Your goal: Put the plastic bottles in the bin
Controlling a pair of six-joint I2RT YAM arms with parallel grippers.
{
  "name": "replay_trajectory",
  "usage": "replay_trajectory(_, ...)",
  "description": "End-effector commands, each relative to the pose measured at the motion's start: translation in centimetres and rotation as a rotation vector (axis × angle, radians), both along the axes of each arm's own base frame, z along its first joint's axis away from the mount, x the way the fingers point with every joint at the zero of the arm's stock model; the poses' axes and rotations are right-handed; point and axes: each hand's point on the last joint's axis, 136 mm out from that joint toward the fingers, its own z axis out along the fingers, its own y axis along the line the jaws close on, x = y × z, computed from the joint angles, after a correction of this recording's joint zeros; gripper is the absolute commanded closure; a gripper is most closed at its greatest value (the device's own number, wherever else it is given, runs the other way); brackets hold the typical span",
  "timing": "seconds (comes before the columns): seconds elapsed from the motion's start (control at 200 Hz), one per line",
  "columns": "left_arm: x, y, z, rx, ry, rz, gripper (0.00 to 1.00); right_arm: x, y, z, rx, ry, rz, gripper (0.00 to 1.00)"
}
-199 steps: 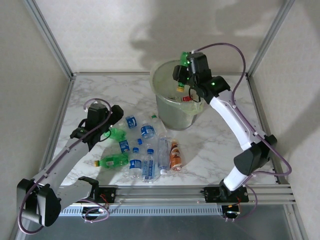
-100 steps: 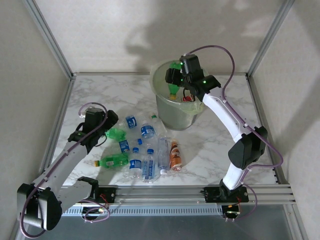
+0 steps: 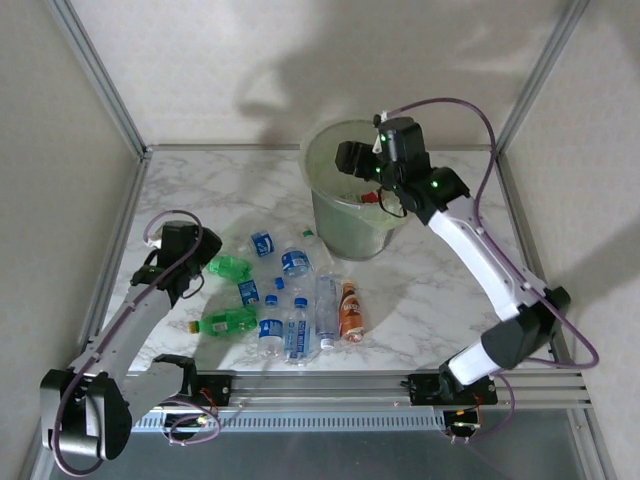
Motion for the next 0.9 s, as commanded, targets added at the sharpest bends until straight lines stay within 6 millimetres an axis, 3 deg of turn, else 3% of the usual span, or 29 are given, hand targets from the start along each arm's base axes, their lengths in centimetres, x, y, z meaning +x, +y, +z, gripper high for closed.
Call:
replay_trajectory(0.0,-0.5,0.6,-1.7,-0.019,0.038,0.044,0.12,-2.1,0.7,1.2,0.047,-0.035,0.045,0.26)
replay_trajectory(0.235,0.3,0.1,-3.5,-0.076,0.072,0.058,0.14,-4.5,0.7,0.5,0.043,-0.032,0.062,0.25)
replay_trajectory(0.481,1.0,-0.6,-5.0,-0.127,0.101,0.066,0.15,-5.1,0.5,-1.0,0.032,-0.005,0.053,0.25)
replay_trajectory(0.896,1.7,-1.8,-7.4,-0.126,0.173,0.050,0.18,-5.2,0.1,-1.5,0.029,0.004,0.037,0.25)
